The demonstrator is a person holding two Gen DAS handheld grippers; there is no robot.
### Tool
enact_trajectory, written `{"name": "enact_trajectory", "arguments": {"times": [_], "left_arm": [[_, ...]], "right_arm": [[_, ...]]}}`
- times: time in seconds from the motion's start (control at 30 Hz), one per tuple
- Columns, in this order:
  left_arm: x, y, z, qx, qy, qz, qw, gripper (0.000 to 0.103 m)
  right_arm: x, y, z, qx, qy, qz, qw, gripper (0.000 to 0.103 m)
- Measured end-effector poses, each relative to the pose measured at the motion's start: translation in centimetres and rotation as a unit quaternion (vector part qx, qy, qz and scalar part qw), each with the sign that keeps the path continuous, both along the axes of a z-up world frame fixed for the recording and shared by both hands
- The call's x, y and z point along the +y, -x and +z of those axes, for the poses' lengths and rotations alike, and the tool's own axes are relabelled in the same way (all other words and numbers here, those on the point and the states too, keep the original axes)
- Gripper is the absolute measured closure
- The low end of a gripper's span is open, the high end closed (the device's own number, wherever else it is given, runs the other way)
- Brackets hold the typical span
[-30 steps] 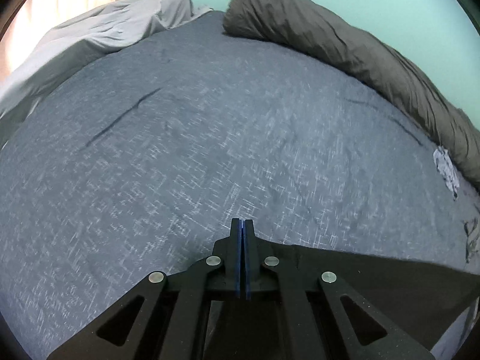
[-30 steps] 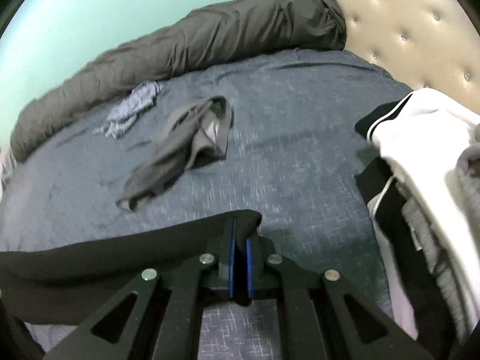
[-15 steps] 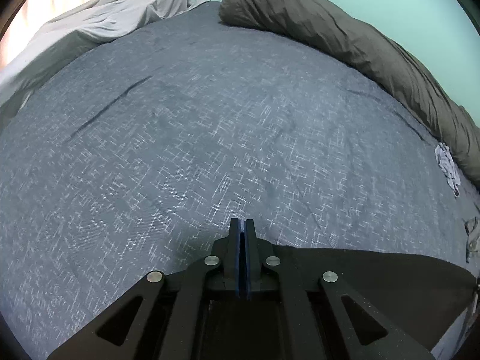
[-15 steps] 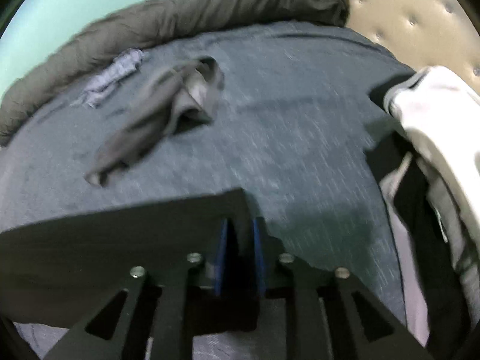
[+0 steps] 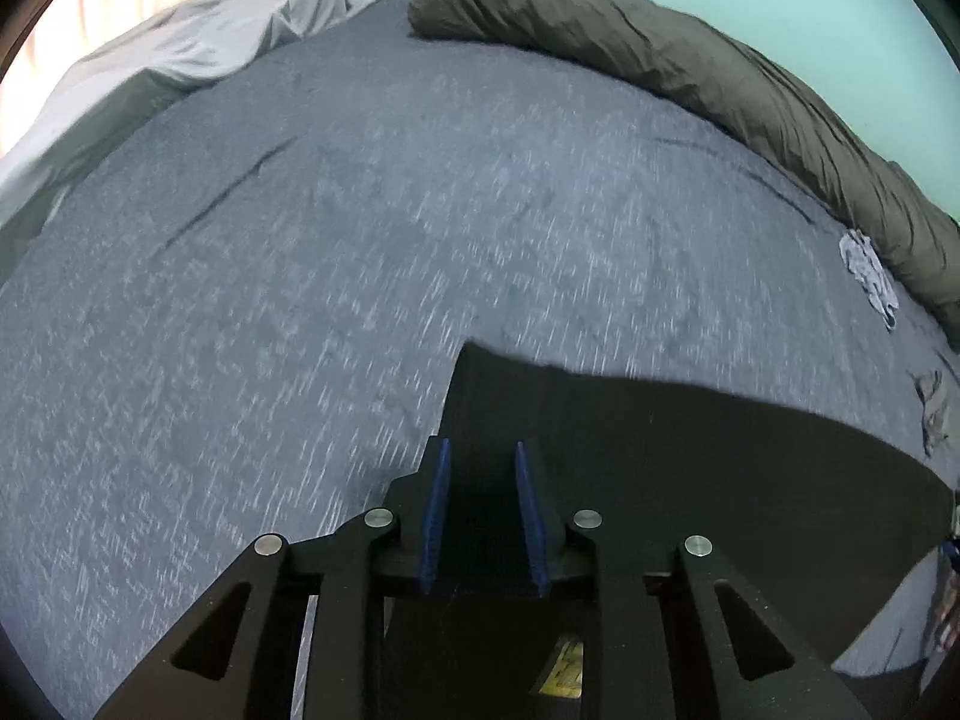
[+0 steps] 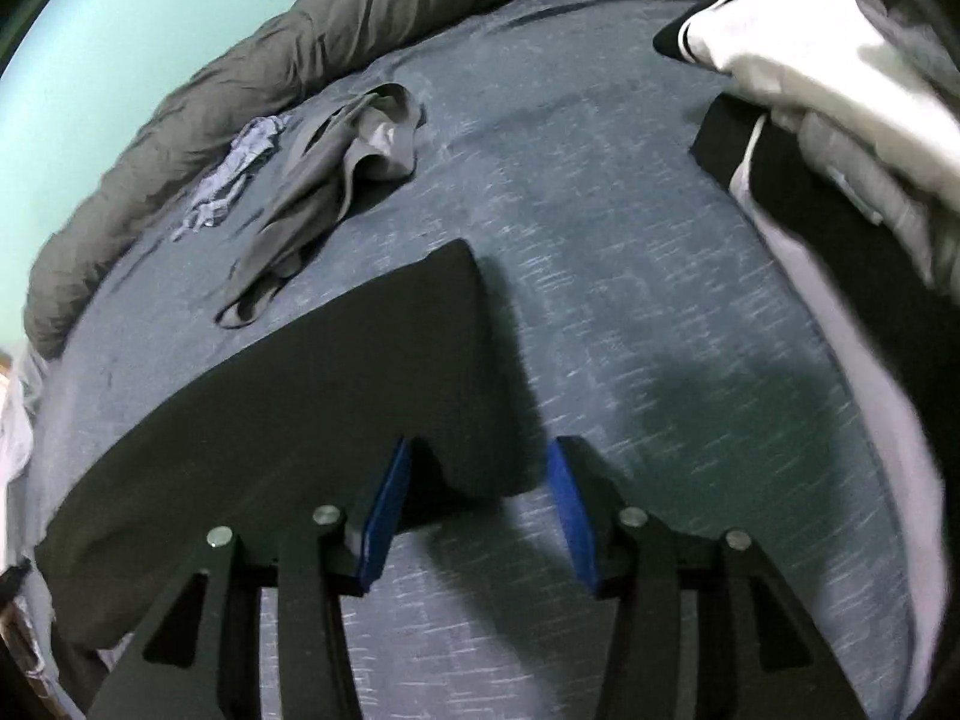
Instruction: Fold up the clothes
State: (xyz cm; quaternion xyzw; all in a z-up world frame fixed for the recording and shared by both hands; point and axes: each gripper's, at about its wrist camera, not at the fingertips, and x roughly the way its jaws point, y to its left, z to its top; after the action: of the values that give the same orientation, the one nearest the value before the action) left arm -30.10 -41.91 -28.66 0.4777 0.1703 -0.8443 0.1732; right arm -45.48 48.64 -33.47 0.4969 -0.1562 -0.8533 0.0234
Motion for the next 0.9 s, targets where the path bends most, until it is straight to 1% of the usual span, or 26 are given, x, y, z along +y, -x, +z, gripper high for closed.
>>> {"name": "enact_trajectory", "arguments": {"times": [0.03,0.1,0.13,0.17,0.2,0.27,0.37,0.4,0.5,0.57,0.67,0.77,0.87,0.9], "left_arm": [[-0.1,-0.4,-0.4,-0.009,-0.002,-0.001,1.0000,0.078],[-0.6,-1.4,-1.3,-0.023,-0.003,0.005,0.9997,0.077],[-0.8,-1.8,-1.6,-0.027,-0.005,0.005,0.9996,0.077],[-0.9,-2.3,-2.0,-0.031,-0.007,0.005,0.9995,0.077],[-1.0,-2.7,-2.3,-0.034,-0.003,0.007,0.9994,0.077],[-1.2,-3.5,-2.5,-0.037,-0.006,0.005,0.9993,0.077],[-1.5,-5.0,-2.6,-0.039,-0.017,0.006,0.9991,0.076],[-1.5,-5.5,-2.4,-0.038,-0.021,0.006,0.9990,0.075],[-1.0,-7.2,-1.8,-0.040,-0.035,0.000,0.9986,0.067],[-0.6,-8.5,-1.5,-0.043,-0.039,-0.008,0.9983,0.066],[0.1,-10.4,-1.0,-0.049,-0.045,-0.018,0.9976,0.066],[0.8,-13.0,-0.5,-0.046,-0.060,-0.016,0.9970,0.065],[1.5,-15.5,-0.3,-0.040,-0.081,-0.010,0.9959,0.061],[1.6,-16.3,-0.2,-0.038,-0.087,-0.008,0.9954,0.058]], "right_arm": [[-0.1,0.0,0.0,0.000,-0.005,0.001,1.000,0.055],[0.0,0.0,0.0,-0.002,-0.011,-0.002,1.000,0.062],[0.2,-0.2,0.0,0.001,-0.014,-0.007,1.000,0.070],[0.4,-0.3,0.2,0.004,-0.018,-0.012,1.000,0.081],[0.5,-0.3,0.3,0.006,-0.026,-0.016,1.000,0.083],[0.4,-0.4,0.4,0.001,-0.049,-0.019,0.999,0.083],[0.0,-1.3,1.4,0.006,-0.064,-0.018,0.998,0.083],[-0.1,-1.7,1.8,0.009,-0.069,-0.018,0.997,0.083],[-0.6,-2.9,3.0,0.017,-0.082,-0.016,0.996,0.083],[-0.9,-3.6,3.9,0.023,-0.091,-0.015,0.995,0.081],[-1.8,-5.6,4.8,0.023,-0.079,0.005,0.997,0.078],[-1.8,-8.3,5.3,0.016,-0.064,0.020,0.998,0.075],[-1.9,-10.9,5.7,0.007,-0.064,0.033,0.997,0.072],[-2.0,-11.8,5.8,0.004,-0.067,0.037,0.997,0.072]]}}
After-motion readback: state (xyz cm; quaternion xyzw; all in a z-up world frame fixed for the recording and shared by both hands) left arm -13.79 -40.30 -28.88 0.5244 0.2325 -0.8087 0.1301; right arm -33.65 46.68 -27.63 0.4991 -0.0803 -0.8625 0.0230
